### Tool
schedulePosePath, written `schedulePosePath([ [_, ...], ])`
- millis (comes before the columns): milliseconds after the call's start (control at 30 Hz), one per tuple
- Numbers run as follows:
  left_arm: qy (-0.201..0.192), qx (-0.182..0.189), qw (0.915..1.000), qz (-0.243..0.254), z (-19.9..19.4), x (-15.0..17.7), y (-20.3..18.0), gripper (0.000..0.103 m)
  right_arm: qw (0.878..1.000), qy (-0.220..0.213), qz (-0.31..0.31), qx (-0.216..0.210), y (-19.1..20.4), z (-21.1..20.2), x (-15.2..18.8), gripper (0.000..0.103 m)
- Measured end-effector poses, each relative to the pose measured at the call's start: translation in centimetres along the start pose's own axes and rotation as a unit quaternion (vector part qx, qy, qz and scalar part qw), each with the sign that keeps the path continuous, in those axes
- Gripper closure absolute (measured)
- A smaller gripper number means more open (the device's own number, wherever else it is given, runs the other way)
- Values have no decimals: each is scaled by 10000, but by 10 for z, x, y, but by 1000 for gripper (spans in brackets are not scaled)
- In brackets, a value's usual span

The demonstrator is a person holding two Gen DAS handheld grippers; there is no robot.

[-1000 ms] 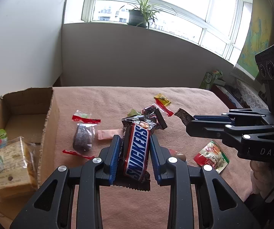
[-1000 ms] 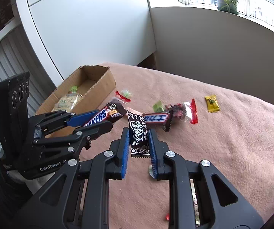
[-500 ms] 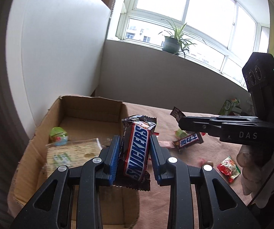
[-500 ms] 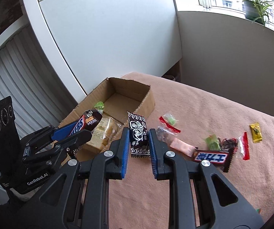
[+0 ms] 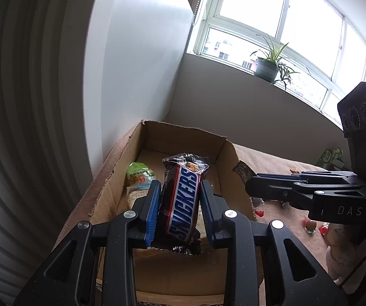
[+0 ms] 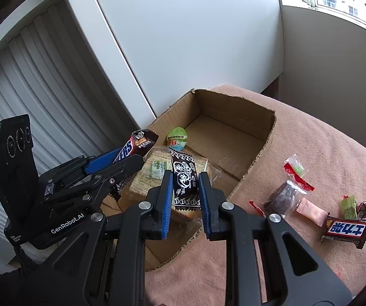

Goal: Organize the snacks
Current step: 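Carry the Snickers bar and black packet over the cardboard box, then open both tools to drop the snacks into the box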

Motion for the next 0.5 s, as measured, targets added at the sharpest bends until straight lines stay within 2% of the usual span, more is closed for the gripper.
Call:
schedulePosePath([
  [100, -27, -42, 10000, -84, -2, -1, 5, 74, 10000, -5, -14, -25, 1, 2, 0, 81],
  [167, -53, -61, 9998, -166, -4, -2, 8, 74, 10000, -33, 31, -24, -1, 0, 2, 70],
  [233, -83, -57, 9997, -233, -5, -3, 10, 74, 9999, -80, 79, -32, -3, -2, 2, 52],
  [400, -136, -27, 9994, -304, -7, -3, 11, 74, 9999, -127, 109, 2, -7, -10, 4, 51],
  [500, -140, 23, 9995, -287, -8, -3, 8, 74, 9999, -119, 83, 91, -9, -17, 8, 44],
])
Point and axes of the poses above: each gripper's, at about its wrist camera, not at the fingertips, and z roughly the way its jaws point, y to its left, x to its underside, the point moved 3 cm from there along z, roughly the way its jaws point, and after that the axes turned 14 degrees about -z, right-handed, at the moved point
